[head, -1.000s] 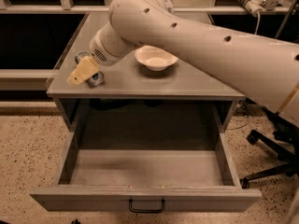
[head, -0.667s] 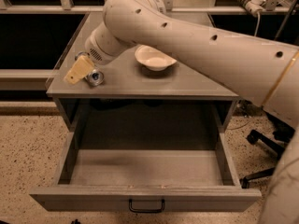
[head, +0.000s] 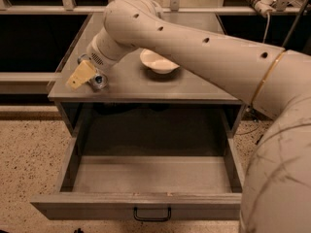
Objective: Place redbull can into top drawer
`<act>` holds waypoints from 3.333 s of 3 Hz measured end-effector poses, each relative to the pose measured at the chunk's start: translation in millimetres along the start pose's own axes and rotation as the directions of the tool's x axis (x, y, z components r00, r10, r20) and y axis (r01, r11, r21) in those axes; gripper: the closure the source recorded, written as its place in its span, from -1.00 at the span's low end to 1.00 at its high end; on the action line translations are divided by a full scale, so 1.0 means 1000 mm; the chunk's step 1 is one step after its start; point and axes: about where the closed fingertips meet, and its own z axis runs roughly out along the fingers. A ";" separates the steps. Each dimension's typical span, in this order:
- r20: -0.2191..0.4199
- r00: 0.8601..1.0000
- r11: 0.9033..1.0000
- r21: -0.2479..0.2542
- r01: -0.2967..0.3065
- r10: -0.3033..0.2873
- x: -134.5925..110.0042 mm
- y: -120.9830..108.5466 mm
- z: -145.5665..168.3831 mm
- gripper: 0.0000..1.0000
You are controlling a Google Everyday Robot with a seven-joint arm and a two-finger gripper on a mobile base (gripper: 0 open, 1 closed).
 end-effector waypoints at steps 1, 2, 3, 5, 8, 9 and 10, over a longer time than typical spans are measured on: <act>-0.018 0.999 0.999 -0.019 -0.029 0.029 0.009 -0.002 0.012 -1.00; -0.030 0.998 0.998 -0.025 -0.055 0.055 0.018 -0.003 0.020 -1.00; -0.039 0.996 0.996 -0.026 -0.081 0.079 0.028 -0.004 0.027 -0.63; -0.039 0.996 0.996 -0.026 -0.081 0.079 0.028 -0.004 0.027 0.30; -0.039 0.996 0.996 -0.026 -0.080 0.079 0.028 -0.004 0.027 1.00; -0.039 0.996 0.996 -0.026 -0.080 0.079 0.021 -0.005 0.021 1.00; -0.039 0.996 0.996 -0.026 -0.080 0.079 0.021 -0.006 0.021 1.00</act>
Offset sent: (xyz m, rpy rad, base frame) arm 0.0110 -0.0043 -0.0378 0.0057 0.0907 -0.0442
